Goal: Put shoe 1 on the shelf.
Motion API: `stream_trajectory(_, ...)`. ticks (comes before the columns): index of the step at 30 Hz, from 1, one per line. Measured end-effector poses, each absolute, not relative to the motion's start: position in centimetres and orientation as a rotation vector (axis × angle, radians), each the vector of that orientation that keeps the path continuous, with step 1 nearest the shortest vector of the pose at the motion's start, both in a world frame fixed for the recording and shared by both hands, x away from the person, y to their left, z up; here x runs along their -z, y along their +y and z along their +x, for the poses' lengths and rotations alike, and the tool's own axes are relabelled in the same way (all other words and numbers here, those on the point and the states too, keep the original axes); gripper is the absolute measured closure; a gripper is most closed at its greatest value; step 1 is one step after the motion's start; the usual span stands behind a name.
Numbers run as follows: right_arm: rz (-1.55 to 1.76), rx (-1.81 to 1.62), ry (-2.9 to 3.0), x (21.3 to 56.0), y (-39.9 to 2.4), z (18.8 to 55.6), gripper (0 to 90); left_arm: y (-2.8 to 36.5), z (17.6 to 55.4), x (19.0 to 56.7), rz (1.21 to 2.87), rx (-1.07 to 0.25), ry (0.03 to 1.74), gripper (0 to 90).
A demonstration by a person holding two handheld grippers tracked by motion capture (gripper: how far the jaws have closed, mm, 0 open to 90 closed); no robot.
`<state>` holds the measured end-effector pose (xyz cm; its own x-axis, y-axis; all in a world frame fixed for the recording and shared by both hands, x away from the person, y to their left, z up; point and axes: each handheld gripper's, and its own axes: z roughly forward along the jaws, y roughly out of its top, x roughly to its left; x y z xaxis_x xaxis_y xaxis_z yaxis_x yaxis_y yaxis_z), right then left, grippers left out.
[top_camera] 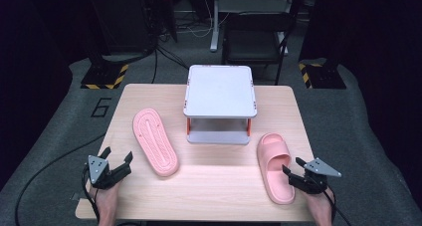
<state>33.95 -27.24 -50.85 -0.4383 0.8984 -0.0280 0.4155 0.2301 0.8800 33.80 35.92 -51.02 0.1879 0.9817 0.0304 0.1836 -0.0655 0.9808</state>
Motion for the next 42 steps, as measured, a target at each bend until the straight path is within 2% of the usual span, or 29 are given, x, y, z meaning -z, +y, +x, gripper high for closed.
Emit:
stream_trajectory(5, 1.209, -1.107, 1.960, 51.3, -26.8, 35.0, 47.7, 35.3, 33.9, 50.6, 1.477, -0.985, 1.153, 17.6)
stream_trajectory(9, 1.279, -1.123, 1.934, 51.1, -26.9, 36.4, 66.9, 34.5, 34.1, 49.3, 1.490, -0.930, 1.109, 17.7)
stream_trajectory(16, 1.292, -1.184, 1.896, 49.9, -26.4, 35.9, 79.4, 31.9, 35.1, 45.4, 1.515, -0.804, 0.970, 17.7)
stream_trajectory(22, 1.252, -1.215, 1.915, 48.9, -25.1, 35.6, 80.1, 29.0, 36.7, 42.7, 1.585, -0.711, 0.868, 17.7)
stream_trajectory(25, 1.242, -1.288, 1.939, 48.3, -23.4, 36.1, 80.2, 26.3, 38.9, 40.7, 1.655, -0.644, 0.798, 17.9)
stream_trajectory(30, 1.220, -1.319, 1.979, 48.1, -19.3, 37.8, 80.2, 23.2, 41.9, 38.8, 1.717, -0.647, 0.728, 25.7)
stream_trajectory(39, 1.224, -1.372, 2.011, 49.5, -11.5, 42.2, 80.1, 19.4, 46.6, 38.2, 1.771, -0.617, 0.738, 29.7)
stream_trajectory(42, 1.234, -1.363, 1.999, 49.8, -10.3, 42.9, 80.0, 18.6, 47.7, 38.5, 1.777, -0.607, 0.753, 30.5)
